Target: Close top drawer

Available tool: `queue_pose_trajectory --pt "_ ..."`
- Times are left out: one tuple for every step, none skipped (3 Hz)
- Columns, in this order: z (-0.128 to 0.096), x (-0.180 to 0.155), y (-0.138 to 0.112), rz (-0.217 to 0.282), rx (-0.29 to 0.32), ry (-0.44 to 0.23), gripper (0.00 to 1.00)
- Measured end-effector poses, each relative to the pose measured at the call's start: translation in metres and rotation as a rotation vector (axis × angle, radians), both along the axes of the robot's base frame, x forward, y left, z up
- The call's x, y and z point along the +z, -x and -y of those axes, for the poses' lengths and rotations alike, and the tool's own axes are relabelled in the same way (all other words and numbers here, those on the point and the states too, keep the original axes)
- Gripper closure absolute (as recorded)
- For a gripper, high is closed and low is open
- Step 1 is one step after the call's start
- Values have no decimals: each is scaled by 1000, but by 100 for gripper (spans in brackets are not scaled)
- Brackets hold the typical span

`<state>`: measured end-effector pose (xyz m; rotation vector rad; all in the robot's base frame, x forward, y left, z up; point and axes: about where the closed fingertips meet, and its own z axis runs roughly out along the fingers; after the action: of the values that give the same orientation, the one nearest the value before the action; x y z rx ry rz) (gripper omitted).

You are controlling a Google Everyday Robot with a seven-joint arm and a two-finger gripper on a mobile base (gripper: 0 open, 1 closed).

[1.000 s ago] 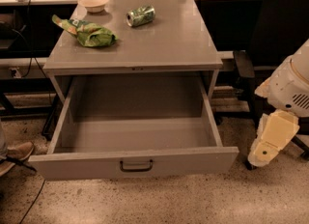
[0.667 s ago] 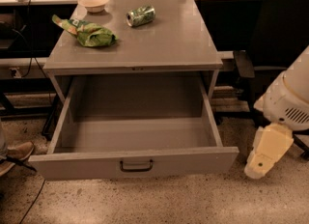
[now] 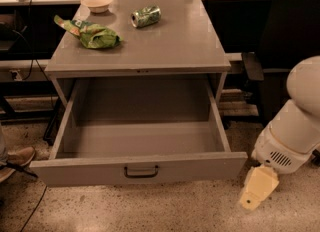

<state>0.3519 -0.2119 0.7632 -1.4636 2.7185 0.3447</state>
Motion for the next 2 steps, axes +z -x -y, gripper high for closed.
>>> queue_pose_trajectory --pt "-9 -35 3 -23 -26 -36 37" --pt "-24 -67 -7 0 -23 -78 60"
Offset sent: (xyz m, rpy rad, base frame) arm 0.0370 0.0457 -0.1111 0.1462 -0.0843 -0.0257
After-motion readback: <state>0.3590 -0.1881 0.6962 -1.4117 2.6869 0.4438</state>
